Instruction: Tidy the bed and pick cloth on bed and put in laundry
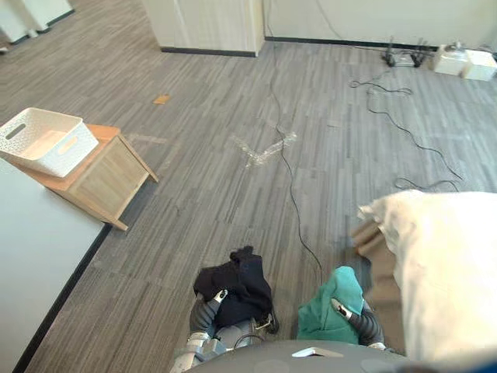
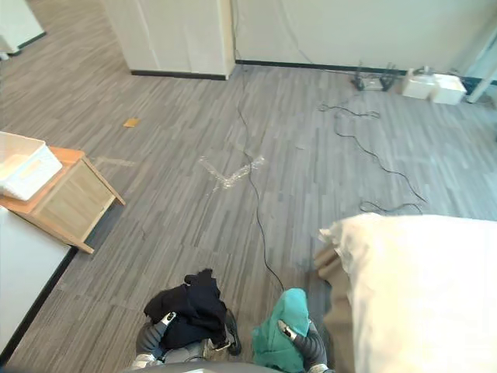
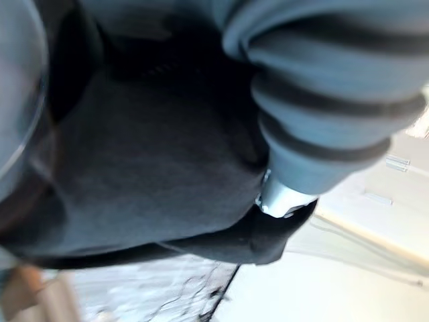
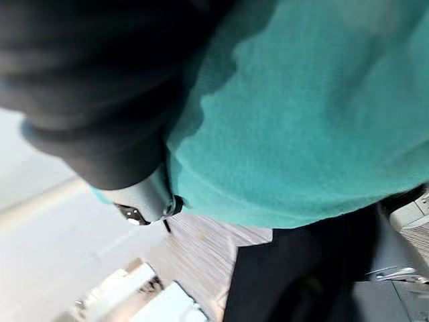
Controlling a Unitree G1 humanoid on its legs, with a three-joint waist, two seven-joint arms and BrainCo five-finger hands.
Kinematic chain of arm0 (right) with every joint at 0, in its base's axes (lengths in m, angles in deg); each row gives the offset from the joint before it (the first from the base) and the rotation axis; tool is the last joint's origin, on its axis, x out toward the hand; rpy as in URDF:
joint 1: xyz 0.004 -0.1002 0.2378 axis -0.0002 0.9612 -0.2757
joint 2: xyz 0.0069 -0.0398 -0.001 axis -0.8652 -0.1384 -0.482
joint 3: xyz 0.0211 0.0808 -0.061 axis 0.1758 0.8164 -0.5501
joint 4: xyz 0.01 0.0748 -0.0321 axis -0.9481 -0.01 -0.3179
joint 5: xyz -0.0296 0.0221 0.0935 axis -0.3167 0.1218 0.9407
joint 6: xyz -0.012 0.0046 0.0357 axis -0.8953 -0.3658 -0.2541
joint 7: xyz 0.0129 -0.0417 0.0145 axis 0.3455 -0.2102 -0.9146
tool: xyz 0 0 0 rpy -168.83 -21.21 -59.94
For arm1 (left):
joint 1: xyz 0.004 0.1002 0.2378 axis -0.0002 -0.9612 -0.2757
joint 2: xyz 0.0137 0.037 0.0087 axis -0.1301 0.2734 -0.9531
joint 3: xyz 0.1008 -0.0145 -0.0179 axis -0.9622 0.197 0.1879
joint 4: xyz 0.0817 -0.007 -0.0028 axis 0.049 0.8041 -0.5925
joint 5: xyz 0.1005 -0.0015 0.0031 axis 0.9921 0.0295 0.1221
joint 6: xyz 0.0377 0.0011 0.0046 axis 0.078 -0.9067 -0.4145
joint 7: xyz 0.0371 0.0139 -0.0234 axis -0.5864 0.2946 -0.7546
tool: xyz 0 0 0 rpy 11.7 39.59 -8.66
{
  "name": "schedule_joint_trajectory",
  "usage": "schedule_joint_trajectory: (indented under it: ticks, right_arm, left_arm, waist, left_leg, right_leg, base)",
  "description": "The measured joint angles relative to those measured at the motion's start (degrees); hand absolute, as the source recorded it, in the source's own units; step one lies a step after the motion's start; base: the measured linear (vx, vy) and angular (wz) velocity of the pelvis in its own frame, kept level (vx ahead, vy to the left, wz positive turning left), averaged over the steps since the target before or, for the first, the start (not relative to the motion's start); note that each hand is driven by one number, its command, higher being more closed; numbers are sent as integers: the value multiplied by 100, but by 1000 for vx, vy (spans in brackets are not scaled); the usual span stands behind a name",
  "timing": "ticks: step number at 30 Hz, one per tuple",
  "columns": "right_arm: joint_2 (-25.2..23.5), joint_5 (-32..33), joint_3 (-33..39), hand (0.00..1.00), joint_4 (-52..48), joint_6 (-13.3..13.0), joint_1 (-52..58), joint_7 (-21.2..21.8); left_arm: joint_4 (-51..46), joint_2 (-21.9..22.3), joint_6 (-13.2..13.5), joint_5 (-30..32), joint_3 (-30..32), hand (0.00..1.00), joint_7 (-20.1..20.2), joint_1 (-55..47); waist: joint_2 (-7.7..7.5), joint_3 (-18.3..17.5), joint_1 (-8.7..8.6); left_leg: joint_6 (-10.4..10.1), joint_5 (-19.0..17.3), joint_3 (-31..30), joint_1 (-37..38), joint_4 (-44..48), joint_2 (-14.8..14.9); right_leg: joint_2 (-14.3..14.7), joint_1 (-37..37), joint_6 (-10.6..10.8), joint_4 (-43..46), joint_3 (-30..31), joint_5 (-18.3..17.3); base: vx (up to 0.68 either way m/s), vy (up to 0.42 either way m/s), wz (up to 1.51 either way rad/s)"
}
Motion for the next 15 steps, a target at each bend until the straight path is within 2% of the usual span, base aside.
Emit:
schedule_joint_trajectory:
  ticks: [1, 2, 3, 4, 5, 6, 8, 10, 11, 12, 13, 14, 15]
  right_arm:
    - [-49, -53, 59, 100, 0, -3, 14, 23]
    - [-123, -146, 125, 100, -1, -10, 26, 43]
    - [-186, -184, 102, 100, -2, -16, -18, 82]
    - [-188, -245, 60, 100, 2, -16, -36, 134]
    - [-183, -277, 50, 100, 61, -8, -39, 255]
    - [-142, -276, 80, 100, 98, -2, -1, 310]
    - [-96, -250, 93, 100, 83, -3, 38, 383]
    - [-99, -219, 101, 100, 46, -3, 27, 431]
    - [-93, -169, 102, 100, 45, -6, 5, 466]
    - [-89, -128, 104, 100, 37, -15, -10, 481]
    - [-86, -121, 115, 100, 19, -36, -30, 483]
    - [-86, -71, 116, 100, 20, -73, -48, 497]
    - [-89, -53, 113, 100, 24, -85, -59, 505]
  left_arm:
    - [0, -2, -2, -12, -1, 100, 14, -20]
    - [-2, -31, -9, -44, -7, 100, 43, -55]
    - [-15, -119, 5, -52, -33, 100, 47, -59]
    - [-14, -189, 20, -46, -57, 100, 48, -56]
    - [63, -303, 18, -25, -86, 100, 43, -47]
    - [215, -365, 17, -11, -120, 100, 37, -23]
    - [278, -413, -33, -14, -145, 100, 24, -13]
    - [278, -465, -142, -43, -217, 100, 8, 112]
    - [317, -470, -233, -47, -230, 100, -4, 267]
    - [344, -463, -243, -46, -225, 100, -7, 342]
    - [390, -450, -242, -42, -209, 100, -6, 489]
    - [407, -438, -238, 4, -165, 100, 4, 512]
    - [412, -438, -234, 15, -144, 100, 7, 506]
  waist:
    - [-28, -85, 4]
    - [-83, -214, 0]
    - [-141, -274, -36]
    - [-177, -260, -40]
    - [-199, -250, -164]
    - [-194, -232, -348]
    - [-192, -217, -527]
    - [-204, -205, -645]
    - [-137, -151, -651]
    - [-97, -114, -652]
    - [-15, -63, -643]
    - [51, -33, -614]
    - [63, -23, -604]
  left_leg:
    - [23, -75, 17, 71, -15, -25]
    - [24, -286, 5, 240, -37, -52]
    - [-21, -513, -34, 472, -68, -88]
    - [-64, -599, -79, 612, -122, -139]
    - [-103, -688, -252, 969, -298, -235]
    - [-115, -696, -482, 1430, -598, -284]
    - [-165, -666, -782, 2003, -1075, -303]
    - [-230, -671, -1134, 2339, -1376, -310]
    - [-345, -728, -1381, 2512, -1435, -227]
    - [-419, -769, -1502, 2593, -1431, -161]
    - [-591, -855, -1703, 2759, -1422, -13]
    - [-798, -970, -1858, 2889, -1408, 139]
    - [-884, -1018, -1906, 2953, -1405, 186]
  right_leg:
    - [-61, -144, 31, 376, 110, 164]
    - [-151, -546, 35, 1315, 346, 631]
    - [-296, -1110, 83, 2552, 598, 1478]
    - [-393, -1400, 95, 3182, 651, 1819]
    - [-589, -1808, 26, 4170, 579, 1939]
    - [-706, -2055, -123, 4703, 392, 1853]
    - [-673, -2583, -306, 4855, 297, 1592]
    - [-635, -3180, -290, 4324, 223, 1251]
    - [-468, -3380, -437, 3519, 168, 1130]
    - [-386, -3420, -487, 3025, 128, 1103]
    - [-194, -3439, -523, 1874, 14, 1146]
    - [41, -3447, -566, 648, 40, 1419]
    - [105, -3450, -574, 260, 90, 1551]
  base:
    - [624, 122, 1]
    - [729, 160, 0]
    - [718, 147, 0]
    - [708, 128, 21]
    - [596, 78, 61]
    - [605, 68, 79]
    - [501, 28, 74]
    - [517, -71, 97]
    - [524, -144, 111]
    - [515, -202, 113]
    - [497, -249, 107]
    - [488, -268, 98]
    - [520, -317, 85]
